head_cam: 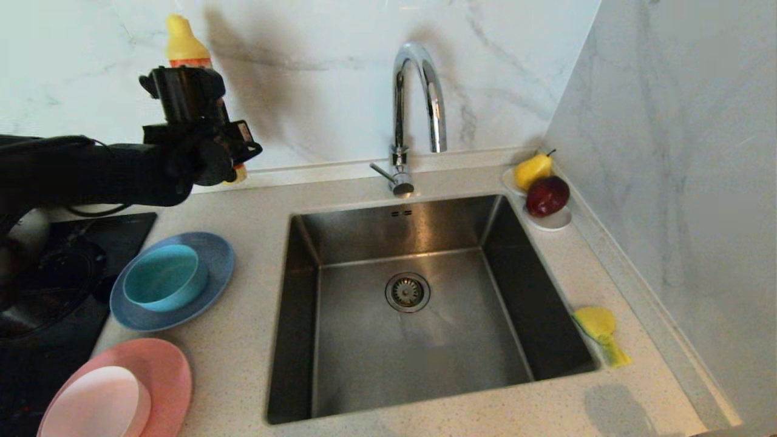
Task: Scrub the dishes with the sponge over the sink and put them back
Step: Place the dish soap on the table
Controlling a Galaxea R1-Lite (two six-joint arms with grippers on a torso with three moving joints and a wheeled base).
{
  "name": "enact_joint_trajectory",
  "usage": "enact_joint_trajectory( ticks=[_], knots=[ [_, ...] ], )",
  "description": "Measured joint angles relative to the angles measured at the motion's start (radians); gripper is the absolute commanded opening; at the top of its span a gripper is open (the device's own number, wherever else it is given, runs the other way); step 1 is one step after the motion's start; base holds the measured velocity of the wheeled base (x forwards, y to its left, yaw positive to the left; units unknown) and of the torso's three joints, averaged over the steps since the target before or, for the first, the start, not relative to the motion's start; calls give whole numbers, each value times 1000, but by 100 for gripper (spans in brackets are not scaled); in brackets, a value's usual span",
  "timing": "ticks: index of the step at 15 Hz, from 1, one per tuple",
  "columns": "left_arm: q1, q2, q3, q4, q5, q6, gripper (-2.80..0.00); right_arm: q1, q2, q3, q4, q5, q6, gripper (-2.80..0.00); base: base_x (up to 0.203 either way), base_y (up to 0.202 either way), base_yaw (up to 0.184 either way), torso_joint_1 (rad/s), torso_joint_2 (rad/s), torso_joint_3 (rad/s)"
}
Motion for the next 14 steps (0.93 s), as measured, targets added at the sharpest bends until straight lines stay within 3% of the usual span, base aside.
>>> enact_joint_trajectory(
  ticks=[8, 14],
  knots=[
    [-15, 175, -13, -166, 96, 3, -280, 0, 0, 0, 0, 0, 0, -280, 0, 0, 0, 0, 0, 0],
    [-13, 310, -138, -227, 144, 19, -280, 0, 0, 0, 0, 0, 0, -280, 0, 0, 0, 0, 0, 0]
  ],
)
